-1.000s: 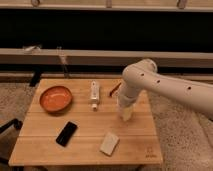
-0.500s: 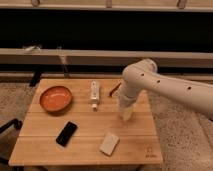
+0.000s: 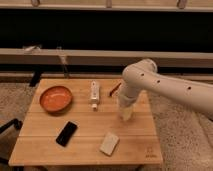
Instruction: Stand the bottle upright
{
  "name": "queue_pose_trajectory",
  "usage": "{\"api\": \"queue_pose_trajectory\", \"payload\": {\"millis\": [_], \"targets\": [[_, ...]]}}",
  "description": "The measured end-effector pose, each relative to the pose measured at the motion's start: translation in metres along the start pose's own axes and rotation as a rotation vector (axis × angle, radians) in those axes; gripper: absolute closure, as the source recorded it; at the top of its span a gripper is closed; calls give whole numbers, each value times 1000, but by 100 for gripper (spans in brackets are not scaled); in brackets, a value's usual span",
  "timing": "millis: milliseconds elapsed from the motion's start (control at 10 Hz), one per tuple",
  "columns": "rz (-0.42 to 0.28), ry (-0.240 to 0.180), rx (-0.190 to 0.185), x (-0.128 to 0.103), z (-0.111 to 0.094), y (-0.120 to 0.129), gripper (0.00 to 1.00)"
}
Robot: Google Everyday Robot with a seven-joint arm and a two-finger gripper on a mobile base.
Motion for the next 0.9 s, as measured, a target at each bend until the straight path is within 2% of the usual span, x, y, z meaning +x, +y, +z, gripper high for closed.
{"api": "queue_pose_trajectory", "payload": {"millis": [300, 400, 500, 600, 800, 900], "targets": [[-5, -2, 3, -1, 0, -1, 20], [-35, -5, 20, -5, -2, -2, 20], [-85, -11, 45, -12, -5, -7, 20], [-165, -21, 80, -25, -7, -19, 20], [-288, -24, 112, -44, -6, -41, 20], [-342, -22, 111, -55, 0, -55, 20]]}}
